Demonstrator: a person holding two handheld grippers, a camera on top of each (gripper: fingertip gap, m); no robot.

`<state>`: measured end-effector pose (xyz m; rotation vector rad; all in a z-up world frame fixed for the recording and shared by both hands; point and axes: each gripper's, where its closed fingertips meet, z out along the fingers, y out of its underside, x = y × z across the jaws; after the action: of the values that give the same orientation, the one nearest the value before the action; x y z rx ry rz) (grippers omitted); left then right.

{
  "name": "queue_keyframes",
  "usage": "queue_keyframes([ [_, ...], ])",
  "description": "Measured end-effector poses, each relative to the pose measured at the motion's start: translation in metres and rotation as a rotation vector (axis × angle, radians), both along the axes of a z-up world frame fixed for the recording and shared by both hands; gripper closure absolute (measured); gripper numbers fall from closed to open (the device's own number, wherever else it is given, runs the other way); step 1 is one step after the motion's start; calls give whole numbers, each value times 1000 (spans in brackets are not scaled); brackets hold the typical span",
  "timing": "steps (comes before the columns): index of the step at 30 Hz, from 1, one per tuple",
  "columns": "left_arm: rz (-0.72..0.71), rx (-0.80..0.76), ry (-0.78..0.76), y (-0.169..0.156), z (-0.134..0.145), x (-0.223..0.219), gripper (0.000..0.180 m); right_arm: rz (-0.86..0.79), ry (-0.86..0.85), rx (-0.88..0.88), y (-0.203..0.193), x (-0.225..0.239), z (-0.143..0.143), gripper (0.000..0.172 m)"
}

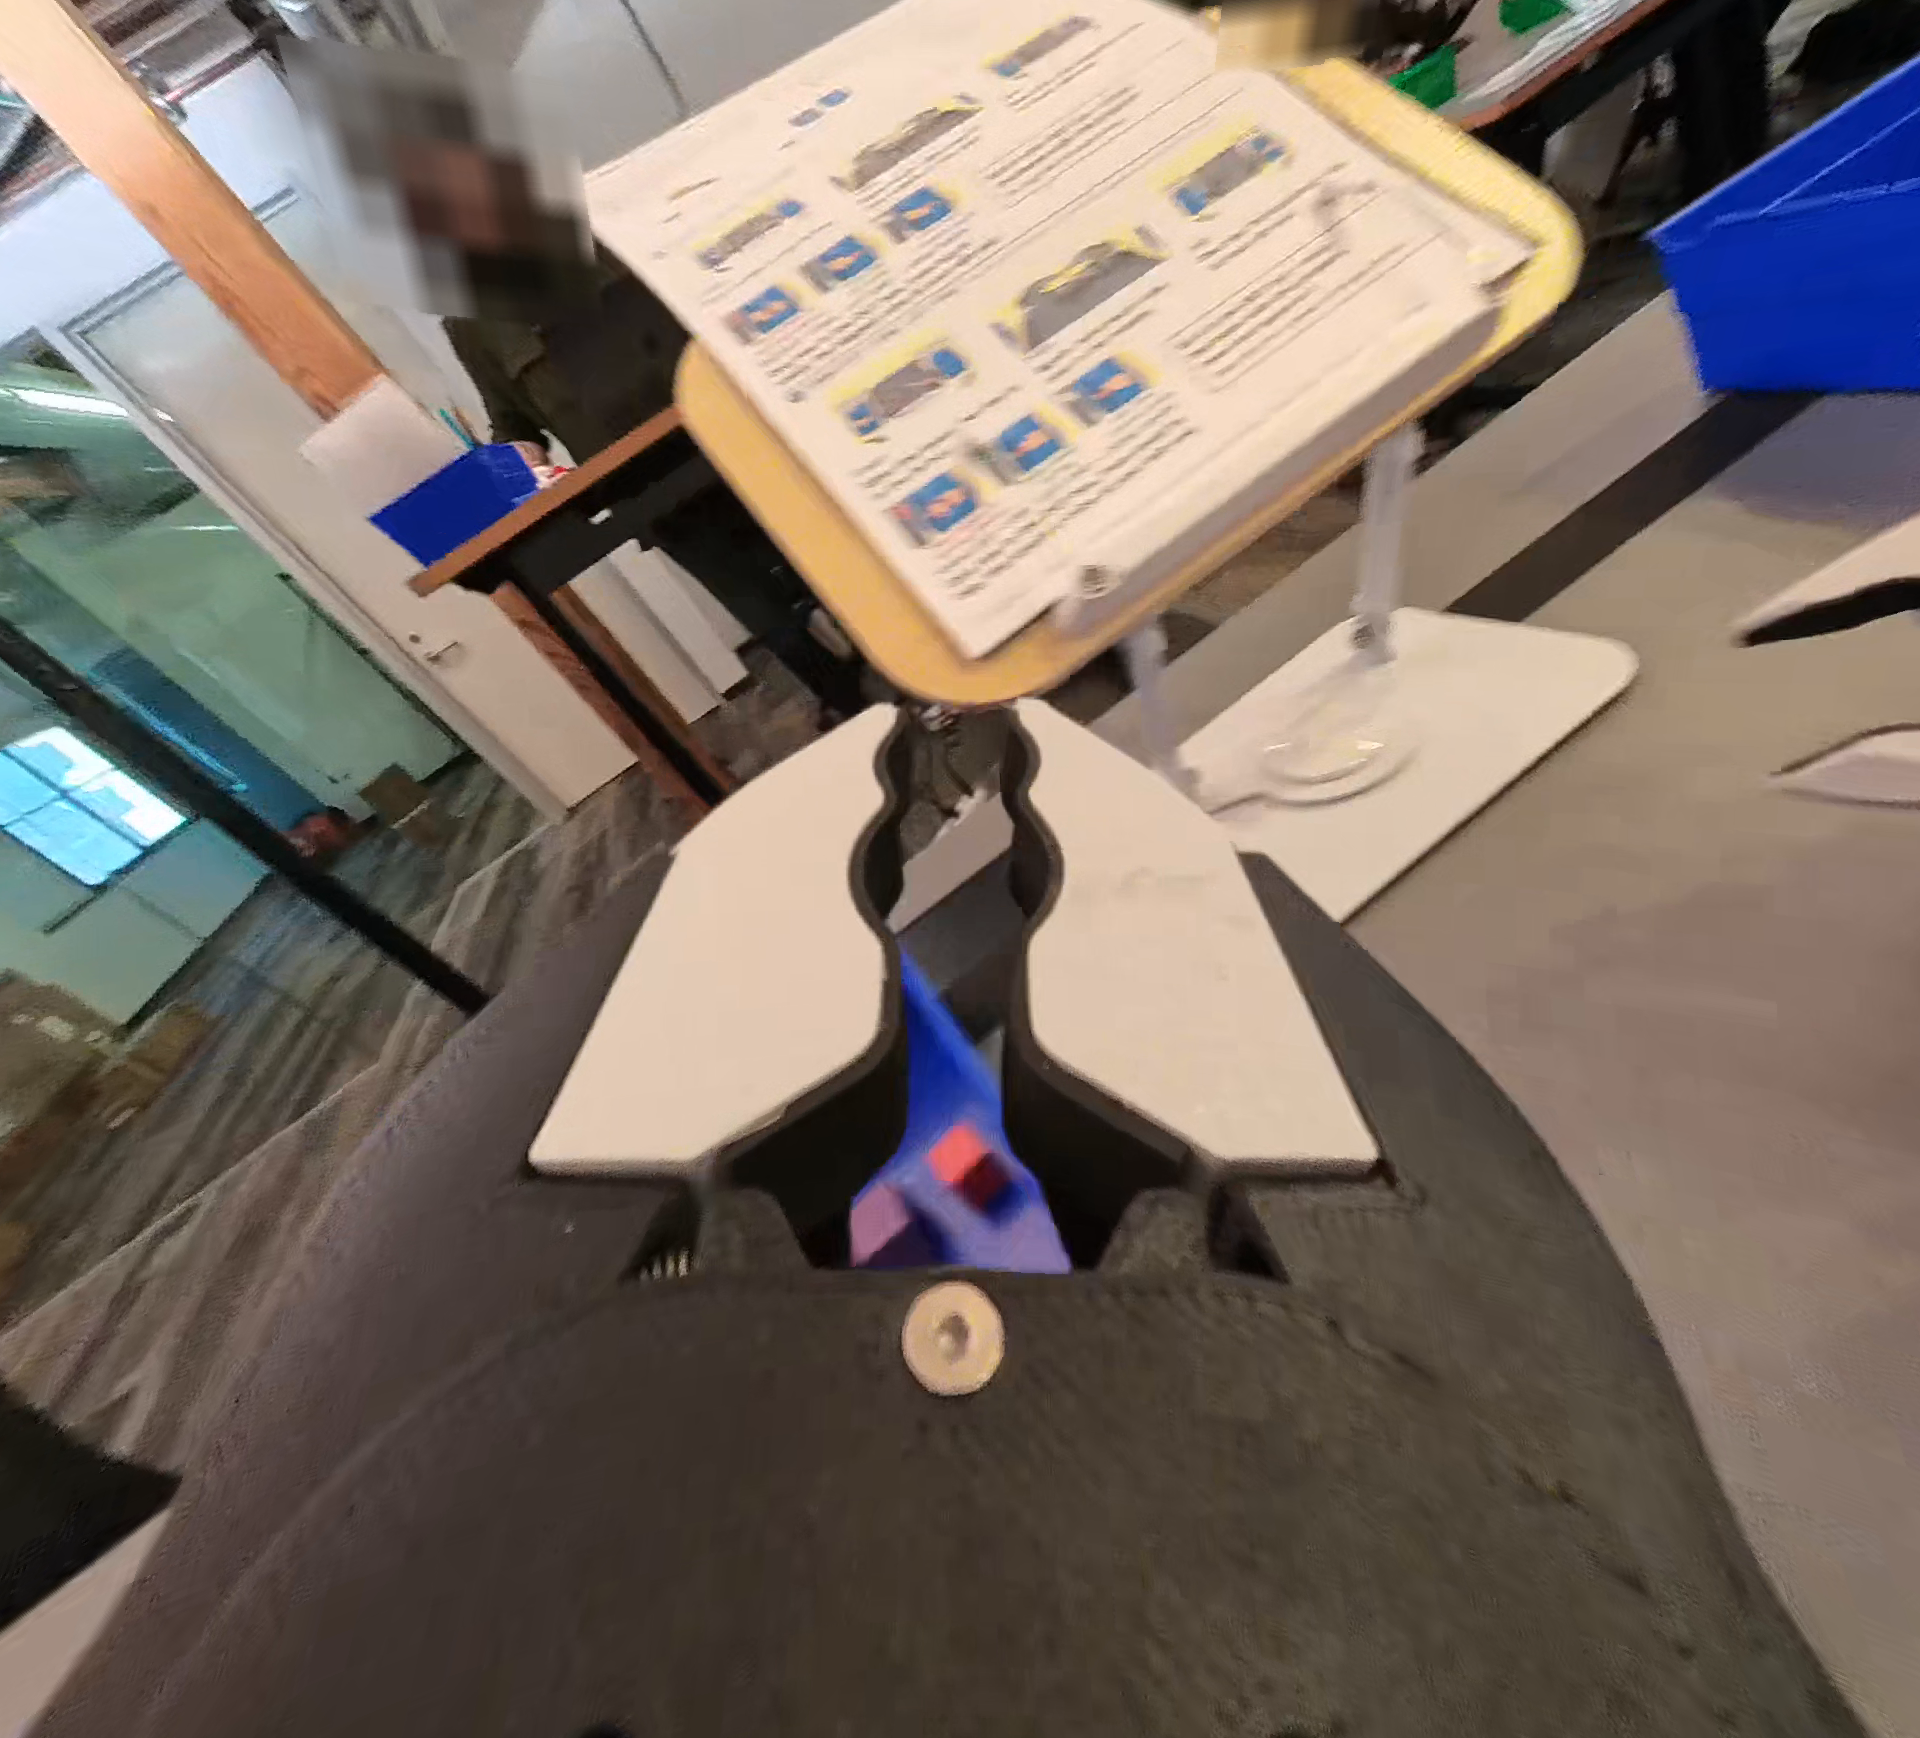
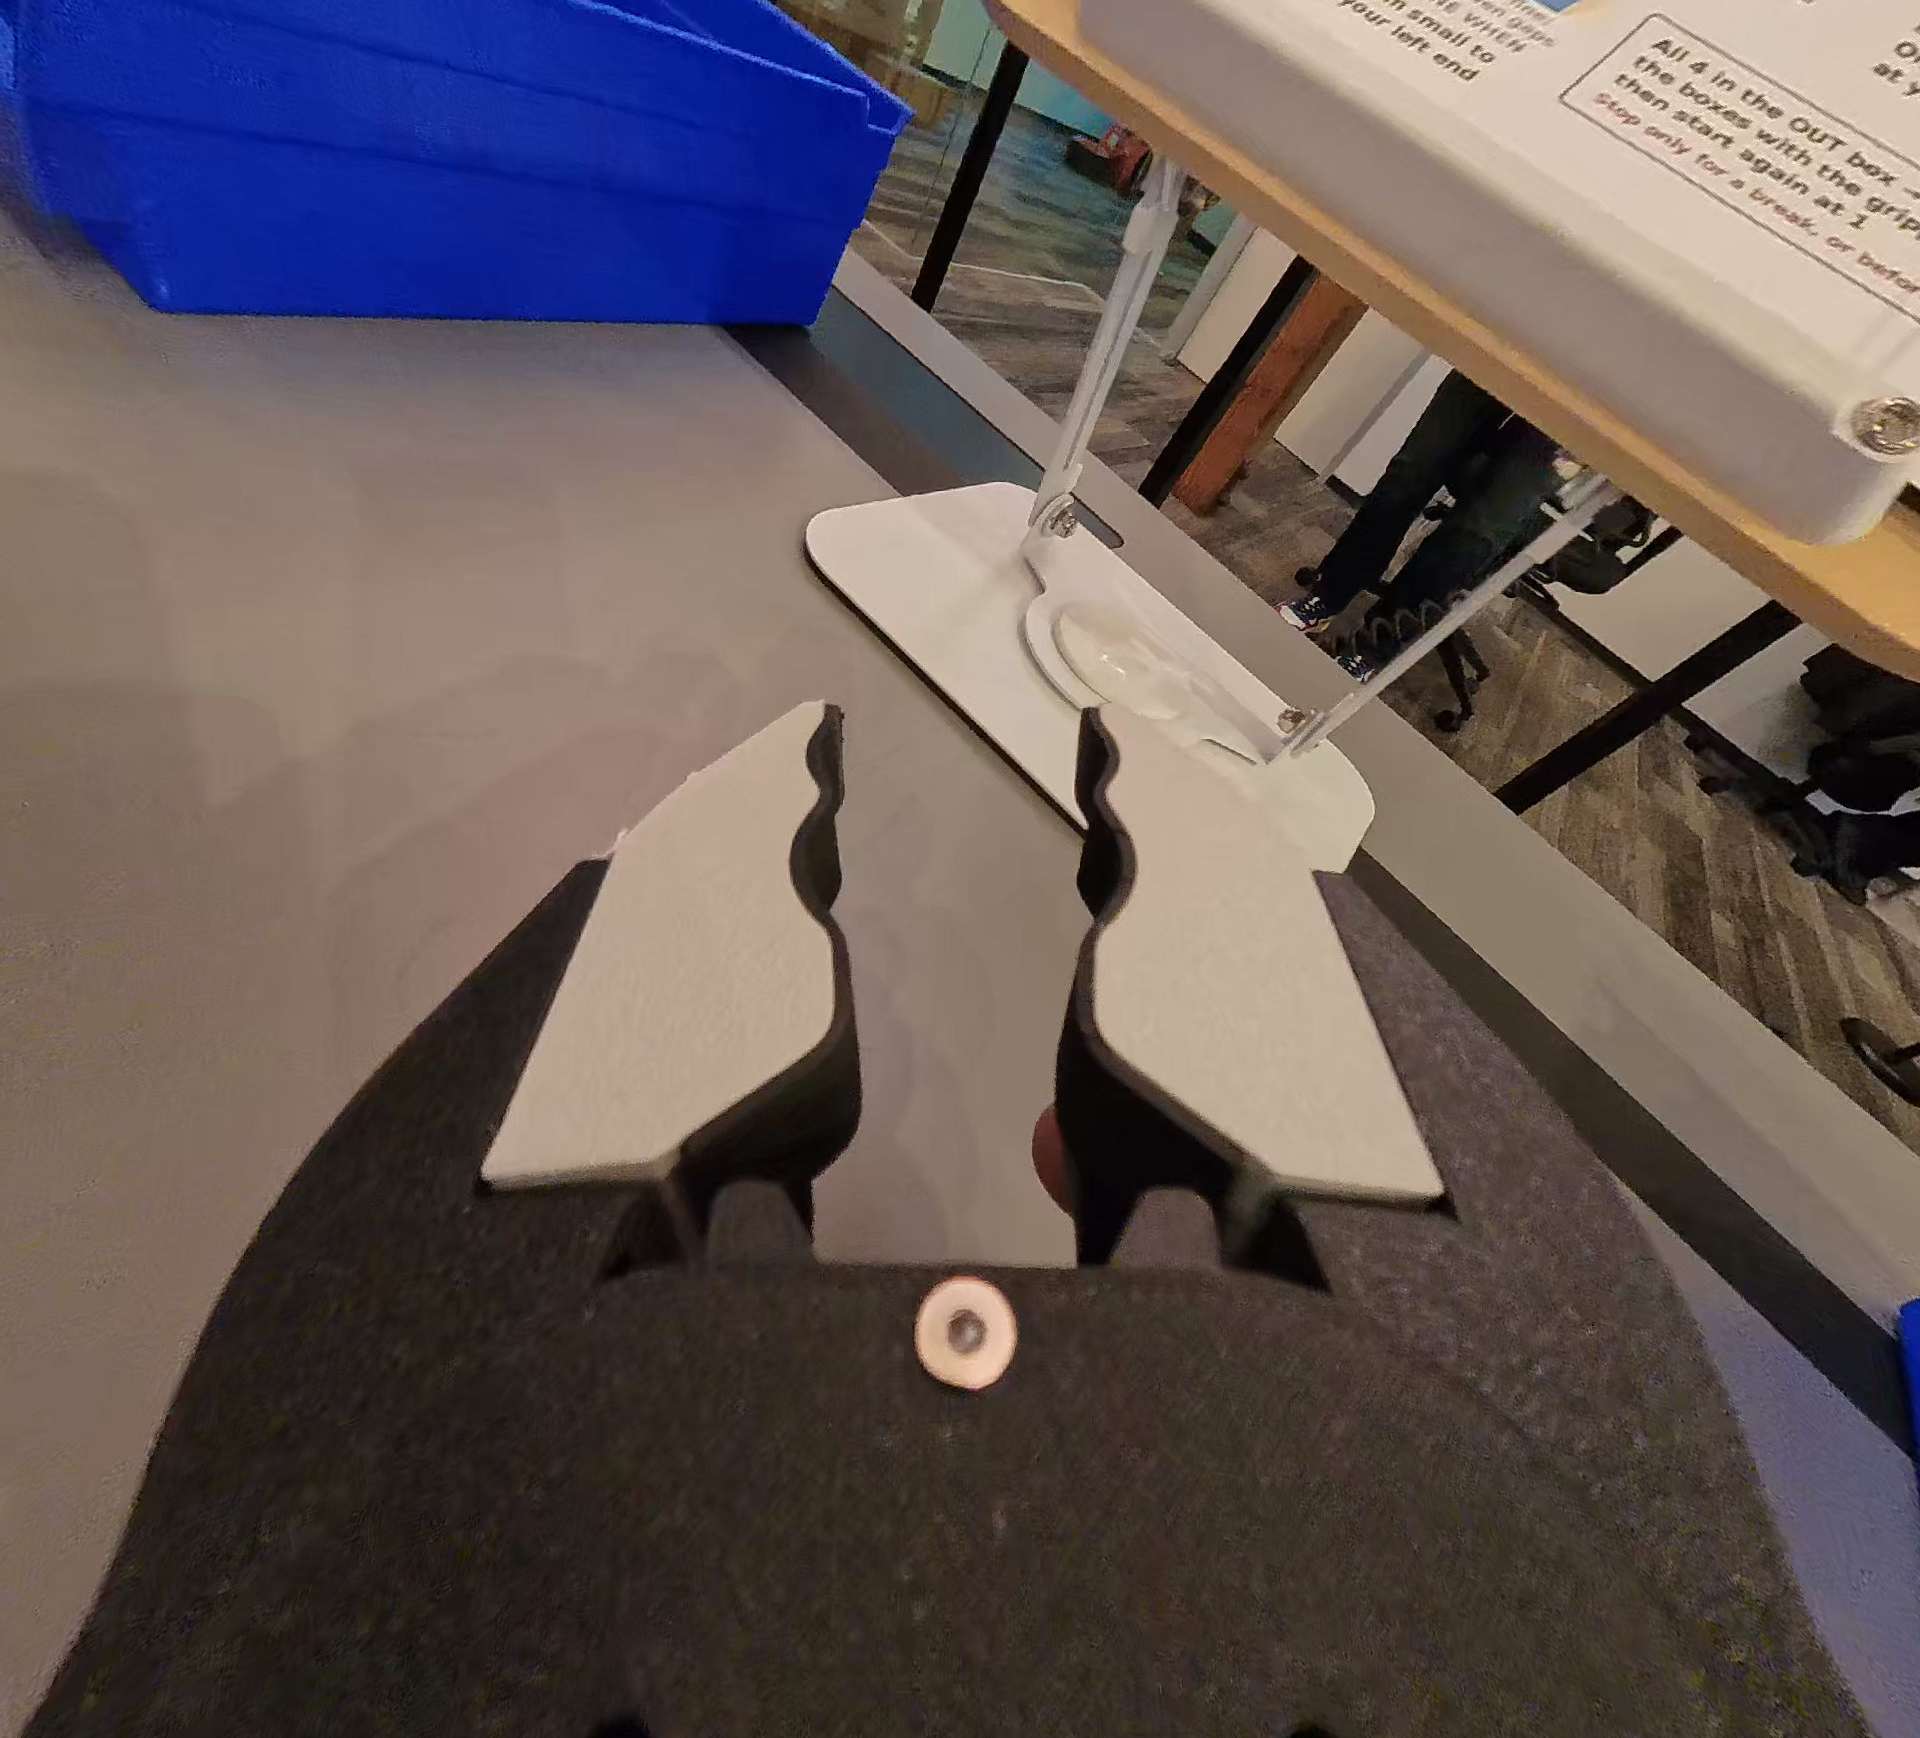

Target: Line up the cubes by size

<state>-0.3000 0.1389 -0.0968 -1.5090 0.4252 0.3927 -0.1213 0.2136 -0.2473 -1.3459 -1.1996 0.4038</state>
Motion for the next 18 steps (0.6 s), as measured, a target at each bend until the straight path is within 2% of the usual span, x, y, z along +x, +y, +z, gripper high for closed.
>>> queue_keyframes([
  [2, 21, -60, 53, 1, 6, -31, 163, 4, -11, 5, -1, -1, -1, 129],
  [4, -27, -202, 123, 8, -5, -49, 161, 6, -12, 3, -1, -1, -2, 129],
  [8, -103, -467, 311, 24, -48, -83, 147, 10, -23, 4, -1, -2, -3, 129],
  [12, -236, -686, 302, 33, -92, -99, 144, 14, -30, 4, -2, -2, -4, 129],
  [18, -310, -888, 420, 47, -142, -110, 143, 21, -43, 8, -3, -3, -5, 129],
])
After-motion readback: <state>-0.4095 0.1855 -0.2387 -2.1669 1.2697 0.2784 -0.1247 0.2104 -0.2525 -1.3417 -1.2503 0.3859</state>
